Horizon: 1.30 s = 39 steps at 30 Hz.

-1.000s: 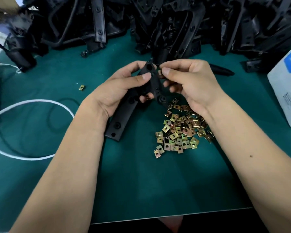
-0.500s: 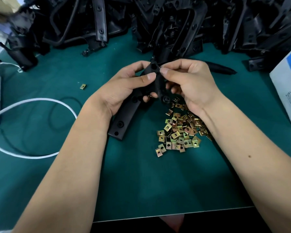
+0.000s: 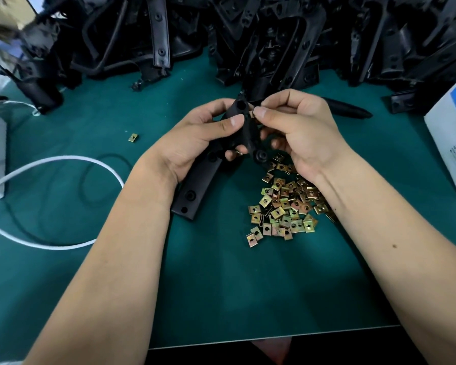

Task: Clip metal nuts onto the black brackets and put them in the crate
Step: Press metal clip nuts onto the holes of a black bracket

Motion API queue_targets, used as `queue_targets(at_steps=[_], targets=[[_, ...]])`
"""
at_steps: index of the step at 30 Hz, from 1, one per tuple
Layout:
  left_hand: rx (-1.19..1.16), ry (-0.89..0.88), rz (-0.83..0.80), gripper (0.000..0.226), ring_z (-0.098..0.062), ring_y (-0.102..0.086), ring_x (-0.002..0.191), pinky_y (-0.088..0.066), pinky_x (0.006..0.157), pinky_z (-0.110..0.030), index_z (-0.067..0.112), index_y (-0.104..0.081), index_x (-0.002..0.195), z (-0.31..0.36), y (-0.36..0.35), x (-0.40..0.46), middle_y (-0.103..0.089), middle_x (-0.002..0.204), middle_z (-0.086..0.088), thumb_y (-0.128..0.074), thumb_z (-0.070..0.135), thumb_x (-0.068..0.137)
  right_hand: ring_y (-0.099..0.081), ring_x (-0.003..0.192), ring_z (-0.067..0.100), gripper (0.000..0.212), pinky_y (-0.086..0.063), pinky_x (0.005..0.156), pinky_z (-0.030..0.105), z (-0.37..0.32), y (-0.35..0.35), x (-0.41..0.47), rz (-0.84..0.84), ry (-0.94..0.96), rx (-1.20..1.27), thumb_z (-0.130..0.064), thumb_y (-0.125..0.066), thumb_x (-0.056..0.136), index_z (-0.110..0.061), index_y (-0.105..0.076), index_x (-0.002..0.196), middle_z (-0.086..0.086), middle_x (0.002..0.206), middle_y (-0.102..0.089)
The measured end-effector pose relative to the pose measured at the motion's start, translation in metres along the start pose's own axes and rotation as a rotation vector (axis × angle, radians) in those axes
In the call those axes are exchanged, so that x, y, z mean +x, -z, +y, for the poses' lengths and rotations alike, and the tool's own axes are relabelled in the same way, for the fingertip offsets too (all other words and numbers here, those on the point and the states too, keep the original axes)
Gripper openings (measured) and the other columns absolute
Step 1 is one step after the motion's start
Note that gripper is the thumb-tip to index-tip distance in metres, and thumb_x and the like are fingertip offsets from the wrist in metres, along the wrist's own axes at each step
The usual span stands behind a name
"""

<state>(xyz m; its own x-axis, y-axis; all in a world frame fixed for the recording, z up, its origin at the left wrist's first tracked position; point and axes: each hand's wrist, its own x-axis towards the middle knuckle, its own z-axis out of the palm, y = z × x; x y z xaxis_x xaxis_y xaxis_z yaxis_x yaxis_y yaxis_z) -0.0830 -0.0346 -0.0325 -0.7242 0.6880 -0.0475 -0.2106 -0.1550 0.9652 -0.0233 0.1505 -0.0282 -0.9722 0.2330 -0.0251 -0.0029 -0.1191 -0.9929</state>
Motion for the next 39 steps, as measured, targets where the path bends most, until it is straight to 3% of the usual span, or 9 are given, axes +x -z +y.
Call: queue_targets(at_steps=[6, 12, 16, 19, 21, 24, 30, 35, 39], targets=[[0.087, 0.005, 0.034, 0.038, -0.023, -0.064, 0.071, -0.046, 0.053, -0.020, 0.006, -0.060, 0.127, 0.001, -0.005, 0.002, -0.066, 0.093, -0.017, -0.067, 0.019, 0.092, -0.066, 0.066, 0.010, 0.018, -0.046, 0.057, 0.023, -0.003, 0.001, 0.000, -0.008, -0.023, 0.023, -0.004, -0.075, 0.089, -0.019, -0.064, 0.086, -0.003, 0.075, -0.071], [0.172, -0.017, 0.068, 0.013, -0.020, -0.068, 0.067, -0.045, 0.051, -0.020, 0.010, -0.063, 0.113, 0.001, -0.010, 0.003, -0.070, 0.083, -0.011, -0.062, 0.010, 0.100, -0.068, 0.066, 0.014, 0.014, -0.058, 0.056, 0.032, -0.001, -0.004, -0.003, -0.056, -0.018, 0.094, 0.000, -0.074, 0.091, -0.010, -0.063, 0.090, 0.002, 0.073, -0.066], [0.200, -0.016, 0.091, 0.015, -0.021, -0.069, 0.067, -0.045, 0.050, -0.021, 0.011, -0.063, 0.115, 0.001, -0.009, 0.004, -0.071, 0.083, -0.010, -0.064, 0.011, 0.100, -0.072, 0.079, 0.013, 0.018, -0.058, 0.071, 0.030, 0.002, 0.002, 0.001, -0.044, 0.106, -0.184, -0.010, -0.077, 0.091, -0.011, -0.065, 0.105, 0.001, 0.083, -0.076], [0.154, -0.028, 0.119, 0.015, -0.023, -0.066, 0.068, -0.043, 0.049, -0.020, 0.011, -0.062, 0.115, 0.001, -0.009, 0.006, -0.069, 0.087, -0.013, -0.063, 0.010, 0.100, -0.075, 0.081, 0.013, 0.029, -0.056, 0.065, 0.025, -0.004, 0.010, 0.003, -0.042, 0.185, -0.378, -0.024, -0.077, 0.092, -0.016, -0.061, 0.115, -0.001, 0.088, -0.079], [0.072, -0.049, 0.164, 0.011, -0.022, -0.064, 0.066, -0.042, 0.047, -0.019, 0.009, -0.060, 0.111, 0.000, -0.005, 0.007, -0.068, 0.086, -0.014, -0.062, 0.009, 0.100, -0.074, 0.070, 0.011, 0.021, -0.055, 0.059, 0.024, -0.011, 0.020, 0.006, -0.047, 0.289, -0.592, -0.026, -0.077, 0.091, -0.016, -0.065, 0.105, -0.002, 0.081, -0.077], [0.001, -0.095, 0.219, 0.004, -0.020, -0.063, 0.066, -0.043, 0.047, -0.020, 0.004, -0.058, 0.104, -0.001, 0.002, 0.007, -0.068, 0.082, -0.011, -0.058, 0.007, 0.101, -0.067, 0.059, 0.004, 0.010, -0.054, 0.061, 0.024, -0.024, 0.040, 0.008, -0.260, 0.280, -0.888, -0.023, -0.082, 0.086, -0.021, -0.073, 0.081, -0.004, 0.069, -0.074], [-0.030, -0.178, 0.303, 0.016, -0.022, -0.064, 0.068, -0.044, 0.049, -0.021, 0.010, -0.058, 0.117, -0.002, 0.002, 0.009, -0.074, 0.103, -0.004, -0.059, 0.005, 0.102, -0.060, 0.056, -0.001, 0.013, -0.046, 0.054, 0.014, -0.036, 0.057, 0.005, -0.492, 0.119, -1.001, -0.036, -0.090, 0.073, -0.030, -0.079, 0.078, -0.010, 0.071, -0.074], [0.030, -0.168, 0.303, 0.021, -0.021, -0.065, 0.066, -0.049, 0.051, -0.022, 0.010, -0.058, 0.123, -0.002, -0.001, 0.010, -0.074, 0.103, -0.001, -0.059, 0.005, 0.102, -0.059, 0.058, -0.007, 0.014, -0.038, 0.054, 0.005, -0.031, 0.043, 0.001, -0.498, 0.145, -1.213, -0.036, -0.090, 0.073, -0.032, -0.076, 0.073, -0.022, 0.067, -0.069], [0.002, -0.152, 0.277, 0.020, -0.021, -0.064, 0.064, -0.054, 0.054, -0.024, 0.008, -0.058, 0.122, -0.002, -0.002, 0.009, -0.073, 0.101, -0.003, -0.058, 0.005, 0.102, -0.060, 0.061, -0.007, 0.013, -0.038, 0.054, 0.009, -0.027, 0.035, -0.001, -0.485, 0.184, -1.233, -0.029, -0.088, 0.078, -0.027, -0.076, 0.076, -0.017, 0.064, -0.068]])
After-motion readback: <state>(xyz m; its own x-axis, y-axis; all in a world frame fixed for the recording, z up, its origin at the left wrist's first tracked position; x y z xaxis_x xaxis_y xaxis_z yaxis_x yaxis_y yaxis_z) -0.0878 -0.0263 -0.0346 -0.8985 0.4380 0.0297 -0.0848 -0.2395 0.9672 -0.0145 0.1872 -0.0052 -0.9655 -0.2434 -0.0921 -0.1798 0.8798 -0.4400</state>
